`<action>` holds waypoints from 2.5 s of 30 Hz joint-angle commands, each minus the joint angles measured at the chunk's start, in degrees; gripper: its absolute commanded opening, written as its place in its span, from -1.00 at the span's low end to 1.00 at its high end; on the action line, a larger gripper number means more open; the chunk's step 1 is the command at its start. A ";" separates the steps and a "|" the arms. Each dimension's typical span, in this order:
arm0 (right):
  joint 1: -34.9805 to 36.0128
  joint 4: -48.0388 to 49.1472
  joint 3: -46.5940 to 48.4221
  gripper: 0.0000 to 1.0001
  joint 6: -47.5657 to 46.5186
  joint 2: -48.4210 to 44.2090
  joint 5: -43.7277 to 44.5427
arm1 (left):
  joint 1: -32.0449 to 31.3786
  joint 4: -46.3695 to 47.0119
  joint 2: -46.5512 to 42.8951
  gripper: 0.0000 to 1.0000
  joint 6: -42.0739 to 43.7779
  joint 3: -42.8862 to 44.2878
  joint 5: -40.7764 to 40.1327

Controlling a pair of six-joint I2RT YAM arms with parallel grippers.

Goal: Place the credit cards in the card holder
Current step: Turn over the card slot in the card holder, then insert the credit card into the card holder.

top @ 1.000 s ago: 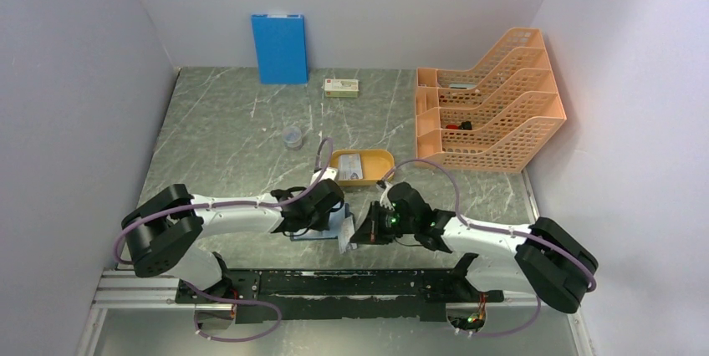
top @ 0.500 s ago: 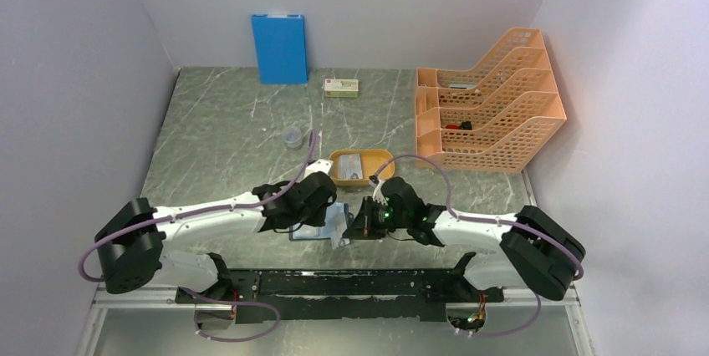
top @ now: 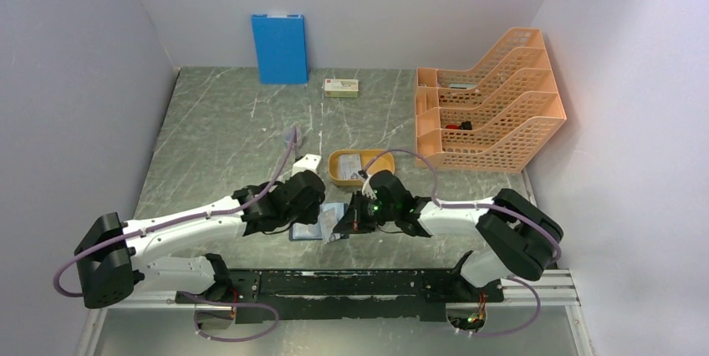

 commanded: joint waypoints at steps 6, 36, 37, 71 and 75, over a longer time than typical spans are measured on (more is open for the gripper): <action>2.03 2.29 6.48 -1.00 -0.77 6.95 -1.23 | 0.44 -0.75 -0.68 -0.27 -0.84 -0.79 -4.73; 0.81 5.33 0.25 -1.00 2.64 4.17 5.06 | 11.24 5.27 -5.75 -0.42 -10.82 -20.02 2.73; 0.81 5.70 0.22 -1.00 2.75 4.29 4.90 | 11.27 5.71 -5.60 -0.42 -10.79 -20.30 3.07; 0.82 11.87 -1.14 -1.00 7.81 11.00 8.90 | 11.43 7.90 -5.37 -0.48 -10.43 -23.02 5.99; 0.84 11.94 -1.23 -1.00 8.31 11.23 9.80 | 11.39 7.94 -5.36 -0.49 -10.39 -23.14 6.14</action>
